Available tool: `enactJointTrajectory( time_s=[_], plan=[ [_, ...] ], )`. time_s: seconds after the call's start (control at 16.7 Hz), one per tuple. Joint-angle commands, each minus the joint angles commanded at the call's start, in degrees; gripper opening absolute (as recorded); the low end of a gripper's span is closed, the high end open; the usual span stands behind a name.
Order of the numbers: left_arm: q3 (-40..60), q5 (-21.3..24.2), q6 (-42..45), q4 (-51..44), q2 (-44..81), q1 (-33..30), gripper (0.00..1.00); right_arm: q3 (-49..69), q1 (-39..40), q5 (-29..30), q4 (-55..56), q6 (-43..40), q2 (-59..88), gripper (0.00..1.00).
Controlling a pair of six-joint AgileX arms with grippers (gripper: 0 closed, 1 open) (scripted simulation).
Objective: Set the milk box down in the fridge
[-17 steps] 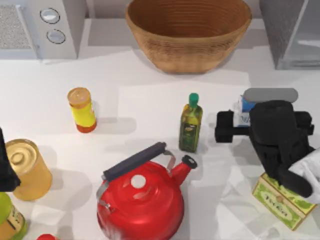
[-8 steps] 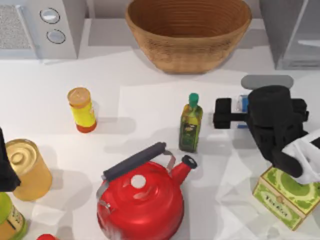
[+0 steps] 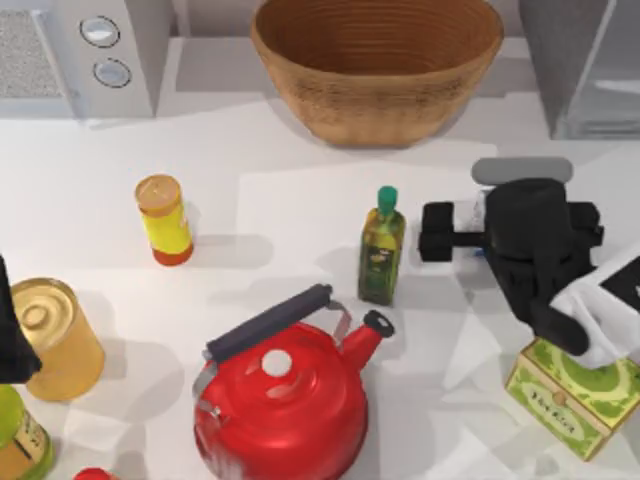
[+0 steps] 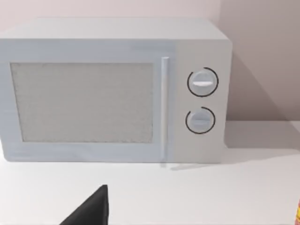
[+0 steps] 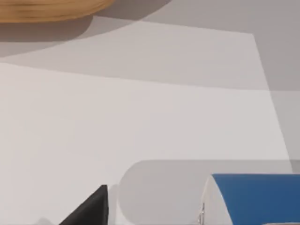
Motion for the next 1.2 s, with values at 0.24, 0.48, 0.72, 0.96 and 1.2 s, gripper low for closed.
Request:
enactJointTrajectory(
  time_s=[0.24, 0.48, 0.72, 0.96, 1.2],
  plan=[
    [0.0, 0.0, 0.0, 0.0, 0.0, 0.0, 1.00, 0.0, 0.0, 0.0, 0.0, 0.0, 0.0, 0.77],
    [0.0, 0.0, 0.0, 0.0, 0.0, 0.0, 1.00, 0.0, 0.0, 0.0, 0.0, 0.0, 0.0, 0.47],
    [0.0, 0.0, 0.0, 0.0, 0.0, 0.0, 1.00, 0.0, 0.0, 0.0, 0.0, 0.0, 0.0, 0.17],
    [0.0, 0.0, 0.0, 0.0, 0.0, 0.0, 1.00, 0.0, 0.0, 0.0, 0.0, 0.0, 0.0, 0.00],
    [0.0, 0.0, 0.0, 0.0, 0.0, 0.0, 1.00, 0.0, 0.0, 0.0, 0.0, 0.0, 0.0, 0.00]
  ],
)
